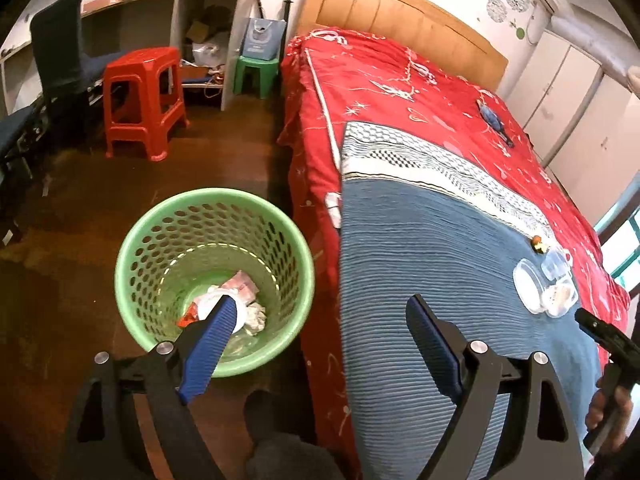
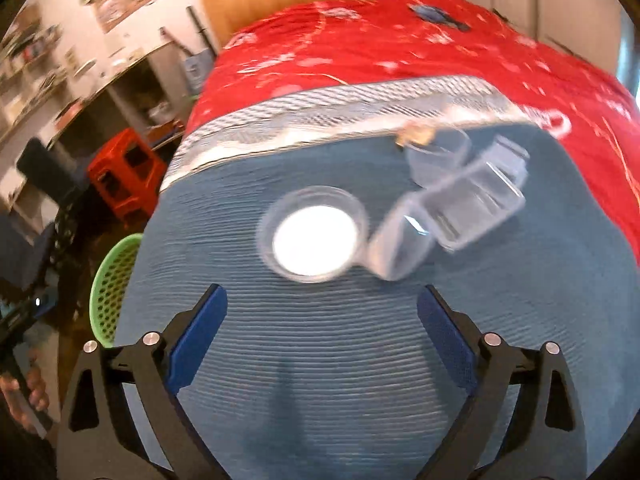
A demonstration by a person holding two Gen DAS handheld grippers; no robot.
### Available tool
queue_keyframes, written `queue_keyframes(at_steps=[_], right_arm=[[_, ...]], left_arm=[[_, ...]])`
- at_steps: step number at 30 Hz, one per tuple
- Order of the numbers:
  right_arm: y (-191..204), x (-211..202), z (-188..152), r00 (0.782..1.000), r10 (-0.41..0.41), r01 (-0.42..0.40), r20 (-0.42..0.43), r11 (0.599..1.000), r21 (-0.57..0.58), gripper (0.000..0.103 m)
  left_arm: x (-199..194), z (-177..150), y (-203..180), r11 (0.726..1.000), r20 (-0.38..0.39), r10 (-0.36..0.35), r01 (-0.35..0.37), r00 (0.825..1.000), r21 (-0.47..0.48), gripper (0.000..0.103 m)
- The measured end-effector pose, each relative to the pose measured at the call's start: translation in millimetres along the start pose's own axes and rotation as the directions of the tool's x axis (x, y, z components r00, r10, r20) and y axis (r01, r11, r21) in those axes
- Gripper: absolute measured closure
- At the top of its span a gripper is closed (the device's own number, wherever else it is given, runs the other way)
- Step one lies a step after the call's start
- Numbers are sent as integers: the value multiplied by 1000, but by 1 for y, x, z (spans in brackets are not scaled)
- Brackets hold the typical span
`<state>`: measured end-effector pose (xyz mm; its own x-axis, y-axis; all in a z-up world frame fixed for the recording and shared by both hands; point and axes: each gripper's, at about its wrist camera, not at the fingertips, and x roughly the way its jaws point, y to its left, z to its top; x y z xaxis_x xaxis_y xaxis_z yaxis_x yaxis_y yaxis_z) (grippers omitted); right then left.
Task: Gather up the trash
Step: 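Move both tools back over the clear containers on the blanket, then grasp the clear dome container with the right tool while the left tool grasps the round clear container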
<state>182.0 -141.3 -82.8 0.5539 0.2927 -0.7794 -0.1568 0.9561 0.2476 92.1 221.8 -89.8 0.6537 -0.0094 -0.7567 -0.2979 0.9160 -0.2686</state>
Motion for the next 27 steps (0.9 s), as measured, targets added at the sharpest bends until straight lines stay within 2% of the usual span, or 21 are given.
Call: queue_keyframes(at_steps=[5,10,17,20,25,27], right_arm=[[-23,9,7,999,49,-47,-13,993,109,14],[-38,18,14,993,120,-114,-10,969,220,16],[-52,29,19,989,149,-140,-7,941,307,23],[-57,31,21,988,156,-146,-4,935,322,29],[-65,33,22,984,175,-161,-11,926,343,51],[-69,28,20,982,187,-174,-4,922,345,53]], left_arm=[[6,2,-23,999,-10,-24,24,1000,49,20],[14,4,-50,994,-24,-59,61,998,87,19],[24,6,-89,984,-40,-102,107,994,145,19],[28,7,-107,977,-51,-121,128,991,173,19],[39,7,-146,953,-79,-161,175,984,246,19],[45,7,-162,941,-93,-174,193,980,277,19]])
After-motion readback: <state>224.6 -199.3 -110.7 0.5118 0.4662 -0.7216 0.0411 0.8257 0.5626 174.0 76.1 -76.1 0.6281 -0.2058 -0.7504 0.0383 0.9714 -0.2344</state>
